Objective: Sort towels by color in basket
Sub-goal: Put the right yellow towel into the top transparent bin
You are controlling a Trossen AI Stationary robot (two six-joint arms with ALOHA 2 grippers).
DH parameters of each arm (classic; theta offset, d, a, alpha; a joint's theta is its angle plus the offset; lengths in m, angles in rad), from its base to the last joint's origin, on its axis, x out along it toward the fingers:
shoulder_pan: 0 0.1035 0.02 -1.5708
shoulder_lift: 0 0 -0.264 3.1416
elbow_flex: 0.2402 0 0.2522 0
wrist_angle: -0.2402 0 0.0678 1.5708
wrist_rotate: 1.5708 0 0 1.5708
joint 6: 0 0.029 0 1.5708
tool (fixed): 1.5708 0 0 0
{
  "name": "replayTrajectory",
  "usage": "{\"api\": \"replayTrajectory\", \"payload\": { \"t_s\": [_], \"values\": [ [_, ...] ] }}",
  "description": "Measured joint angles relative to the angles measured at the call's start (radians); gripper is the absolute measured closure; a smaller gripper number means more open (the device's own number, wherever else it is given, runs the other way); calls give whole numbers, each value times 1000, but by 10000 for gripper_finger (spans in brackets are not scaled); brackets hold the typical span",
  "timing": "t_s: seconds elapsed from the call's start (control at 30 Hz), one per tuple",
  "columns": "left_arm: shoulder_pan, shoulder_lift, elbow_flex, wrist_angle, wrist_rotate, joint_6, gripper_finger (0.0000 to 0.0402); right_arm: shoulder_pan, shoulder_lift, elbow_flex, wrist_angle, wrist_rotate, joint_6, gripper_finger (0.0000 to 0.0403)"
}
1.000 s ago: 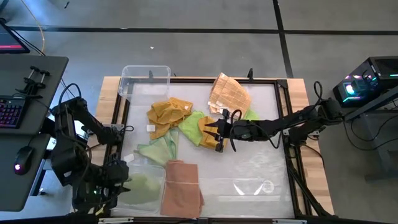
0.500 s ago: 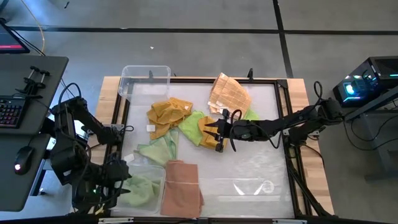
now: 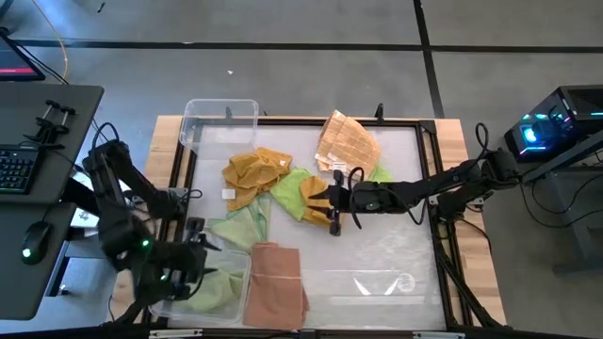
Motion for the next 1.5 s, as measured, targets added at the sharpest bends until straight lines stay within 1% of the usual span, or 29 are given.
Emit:
{"api": "replayTrajectory", "payload": {
  "t_s": [0.07,0.13,0.23,0.33,0.43,0.53,0.67,0.73,0.83,0.97,1.07,1.13,1.27,1.37,1.43,1.5],
  "values": [
    [39,-66,-107,100,4,85,209,1,0,0,-13,-34,0,289],
    [87,-146,-218,230,15,183,217,2,0,0,-23,-39,2,289],
    [175,-262,-378,410,25,341,225,2,0,0,-22,-22,23,289],
    [281,-357,-501,559,26,464,230,0,0,0,-23,5,27,286],
    [399,-412,-586,657,23,522,231,0,0,0,-30,39,29,273],
    [514,-425,-634,722,-10,527,231,-1,0,0,-70,67,59,249],
    [633,-400,-673,780,-21,547,231,-12,16,1,-174,72,126,211],
    [666,-381,-686,811,-10,578,231,-19,42,1,-244,32,152,198],
    [696,-333,-689,857,27,628,231,-20,111,1,-341,-5,172,194],
    [712,-255,-689,999,55,725,226,-19,220,1,-372,-6,256,204],
    [714,-187,-689,1116,69,808,219,-19,285,4,-356,15,319,225],
    [714,-142,-689,1192,70,876,214,-17,317,6,-343,45,344,250],
    [714,-46,-689,1338,70,1009,199,0,343,5,-305,97,359,321],
    [714,25,-689,1446,64,1125,188,19,329,-1,-226,128,315,382],
    [714,71,-689,1516,63,1197,183,31,306,-5,-147,149,264,392],
    [714,112,-689,1569,68,1265,179,36,265,-2,-38,151,222,382]
  ]
}}
